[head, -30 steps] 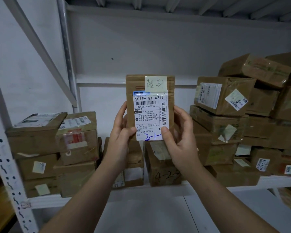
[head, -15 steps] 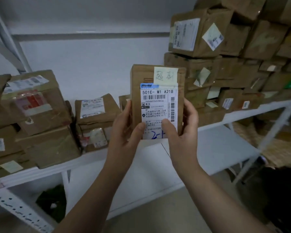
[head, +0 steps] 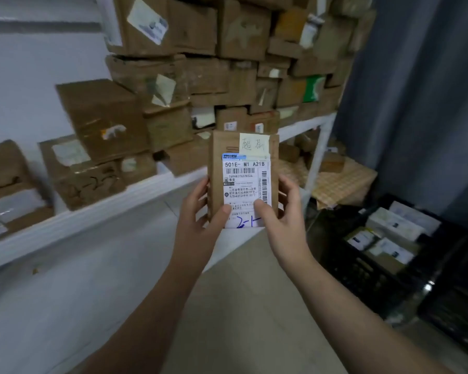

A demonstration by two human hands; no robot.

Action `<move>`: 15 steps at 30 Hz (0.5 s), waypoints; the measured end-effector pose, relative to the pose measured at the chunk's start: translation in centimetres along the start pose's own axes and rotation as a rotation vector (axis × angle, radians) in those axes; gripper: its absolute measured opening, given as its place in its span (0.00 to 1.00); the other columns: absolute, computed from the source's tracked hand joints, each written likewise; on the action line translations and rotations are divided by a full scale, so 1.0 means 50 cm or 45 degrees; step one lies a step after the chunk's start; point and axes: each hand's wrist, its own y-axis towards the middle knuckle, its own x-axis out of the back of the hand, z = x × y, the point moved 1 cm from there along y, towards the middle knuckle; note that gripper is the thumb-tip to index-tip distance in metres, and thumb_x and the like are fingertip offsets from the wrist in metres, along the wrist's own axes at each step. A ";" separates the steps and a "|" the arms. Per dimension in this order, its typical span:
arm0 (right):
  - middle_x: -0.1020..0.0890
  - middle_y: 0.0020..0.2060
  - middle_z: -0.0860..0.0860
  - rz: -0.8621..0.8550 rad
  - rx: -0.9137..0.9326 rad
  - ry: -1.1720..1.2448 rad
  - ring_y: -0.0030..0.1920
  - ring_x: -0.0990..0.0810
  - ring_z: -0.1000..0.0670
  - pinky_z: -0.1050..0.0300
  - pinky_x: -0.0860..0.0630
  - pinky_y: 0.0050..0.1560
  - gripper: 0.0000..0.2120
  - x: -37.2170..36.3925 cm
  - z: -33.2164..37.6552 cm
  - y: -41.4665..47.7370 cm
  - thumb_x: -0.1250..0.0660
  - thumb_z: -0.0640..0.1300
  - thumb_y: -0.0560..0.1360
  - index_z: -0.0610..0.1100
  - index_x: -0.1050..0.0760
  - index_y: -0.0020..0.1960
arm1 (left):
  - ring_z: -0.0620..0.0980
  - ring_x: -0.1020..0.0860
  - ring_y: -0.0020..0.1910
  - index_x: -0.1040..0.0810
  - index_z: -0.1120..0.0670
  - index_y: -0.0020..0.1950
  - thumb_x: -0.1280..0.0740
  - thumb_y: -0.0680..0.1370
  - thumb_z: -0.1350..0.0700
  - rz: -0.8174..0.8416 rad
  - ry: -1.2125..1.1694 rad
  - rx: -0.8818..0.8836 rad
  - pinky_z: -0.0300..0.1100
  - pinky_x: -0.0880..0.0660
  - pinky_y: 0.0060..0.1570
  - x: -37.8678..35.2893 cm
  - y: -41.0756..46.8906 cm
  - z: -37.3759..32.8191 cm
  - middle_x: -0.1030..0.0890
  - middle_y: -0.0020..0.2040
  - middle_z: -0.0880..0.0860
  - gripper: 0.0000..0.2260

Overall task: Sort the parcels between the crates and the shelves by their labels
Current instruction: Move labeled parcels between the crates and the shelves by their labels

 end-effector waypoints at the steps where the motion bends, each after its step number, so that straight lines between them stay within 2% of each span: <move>1: 0.24 0.57 0.65 -0.018 -0.017 -0.014 0.59 0.25 0.61 0.65 0.23 0.52 0.21 0.049 -0.007 0.000 0.34 0.46 0.71 0.60 0.34 0.61 | 0.36 0.26 0.61 0.30 0.42 0.67 0.32 0.76 0.60 0.021 -0.018 0.018 0.40 0.23 0.53 -0.047 -0.006 0.003 0.25 0.64 0.44 0.23; 4: 0.22 0.56 0.63 -0.080 -0.084 -0.053 0.60 0.24 0.58 0.66 0.24 0.52 0.20 0.194 -0.029 -0.005 0.32 0.44 0.72 0.59 0.32 0.60 | 0.33 0.25 0.57 0.29 0.39 0.62 0.32 0.76 0.61 0.092 -0.078 0.060 0.32 0.23 0.47 -0.188 -0.026 0.014 0.24 0.60 0.41 0.21; 6: 0.21 0.58 0.59 -0.119 -0.147 -0.080 0.60 0.23 0.58 0.63 0.24 0.55 0.22 0.283 -0.045 -0.014 0.31 0.43 0.74 0.58 0.33 0.62 | 0.32 0.24 0.54 0.29 0.37 0.58 0.32 0.76 0.62 0.138 -0.116 0.097 0.31 0.23 0.44 -0.277 -0.041 0.026 0.22 0.57 0.38 0.21; 10: 0.21 0.57 0.57 -0.252 -0.285 -0.123 0.58 0.22 0.58 0.55 0.22 0.57 0.22 0.436 -0.081 -0.030 0.32 0.39 0.76 0.52 0.34 0.66 | 0.32 0.22 0.51 0.27 0.35 0.54 0.32 0.75 0.65 0.292 -0.153 0.167 0.28 0.25 0.40 -0.435 -0.063 0.054 0.21 0.50 0.30 0.23; 12: 0.20 0.56 0.55 -0.313 -0.348 -0.147 0.56 0.21 0.56 0.50 0.22 0.57 0.22 0.495 -0.103 -0.031 0.32 0.38 0.76 0.50 0.34 0.67 | 0.38 0.20 0.52 0.24 0.31 0.52 0.30 0.74 0.63 0.363 -0.166 0.224 0.33 0.23 0.43 -0.497 -0.064 0.073 0.19 0.50 0.34 0.23; 15: 0.20 0.54 0.57 -0.393 -0.441 -0.143 0.55 0.20 0.58 0.52 0.22 0.57 0.21 0.561 -0.145 -0.023 0.32 0.39 0.76 0.55 0.34 0.64 | 0.43 0.19 0.52 0.25 0.29 0.53 0.30 0.72 0.55 0.493 -0.145 0.317 0.46 0.22 0.50 -0.573 -0.052 0.107 0.18 0.52 0.38 0.20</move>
